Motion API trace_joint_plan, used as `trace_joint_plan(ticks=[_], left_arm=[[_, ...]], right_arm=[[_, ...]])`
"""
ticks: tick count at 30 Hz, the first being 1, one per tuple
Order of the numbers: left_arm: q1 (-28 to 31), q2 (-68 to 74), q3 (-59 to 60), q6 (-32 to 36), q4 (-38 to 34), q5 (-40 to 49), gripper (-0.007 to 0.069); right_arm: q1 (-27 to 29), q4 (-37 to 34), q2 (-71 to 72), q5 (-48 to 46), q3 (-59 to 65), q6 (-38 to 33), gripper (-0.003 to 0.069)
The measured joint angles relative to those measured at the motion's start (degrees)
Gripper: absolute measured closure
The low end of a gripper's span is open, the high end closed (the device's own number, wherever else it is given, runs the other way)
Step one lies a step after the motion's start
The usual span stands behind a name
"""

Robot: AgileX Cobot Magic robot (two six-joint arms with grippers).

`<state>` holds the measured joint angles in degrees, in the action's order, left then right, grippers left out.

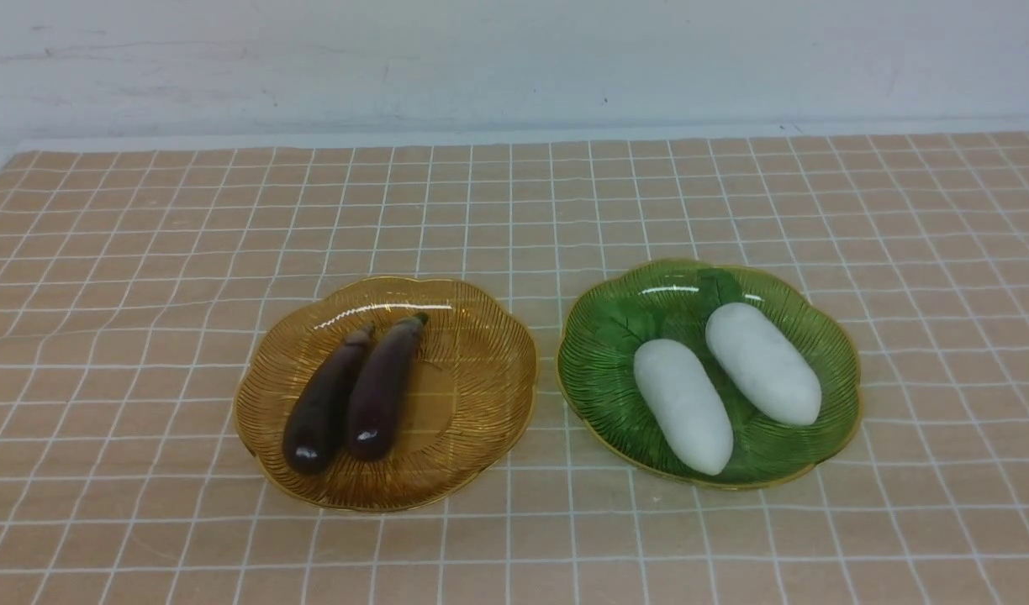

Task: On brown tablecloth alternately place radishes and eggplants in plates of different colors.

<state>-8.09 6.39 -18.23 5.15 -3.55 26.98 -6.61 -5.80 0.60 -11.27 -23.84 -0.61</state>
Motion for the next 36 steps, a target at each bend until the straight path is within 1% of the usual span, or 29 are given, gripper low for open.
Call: trace_joint_plan(ticks=[4,6,8,12,20,36], left_arm=[[0.67,-5.8,11.97,0.0,1.56,-8.17,0.0628],[0.75,-6.84,17.51,0.0,2.29,-9.32,0.0628],[0.75,-6.91,19.56,0.0,2.5,-8.62,0.0628],[0.75,-7.03,19.91,0.57,2.55,-5.55,0.0628],[4.09,-7.09,19.91,0.98,2.55,-5.43,0.0628],[4.09,-7.09,19.91,1.0,2.55,-5.43,0.0628]], right_arm=[[0.0,0.0,0.0,0.0,0.0,0.0,0.0674],[0.0,0.0,0.0,0.0,0.0,0.0,0.0674],[0.0,0.0,0.0,0.0,0.0,0.0,0.0674],[0.0,0.0,0.0,-0.07,0.0,0.0,0.0674],[0.0,0.0,0.0,-0.07,0.0,0.0,0.0674],[0.0,0.0,0.0,-0.42,0.0,-0.17,0.0674]])
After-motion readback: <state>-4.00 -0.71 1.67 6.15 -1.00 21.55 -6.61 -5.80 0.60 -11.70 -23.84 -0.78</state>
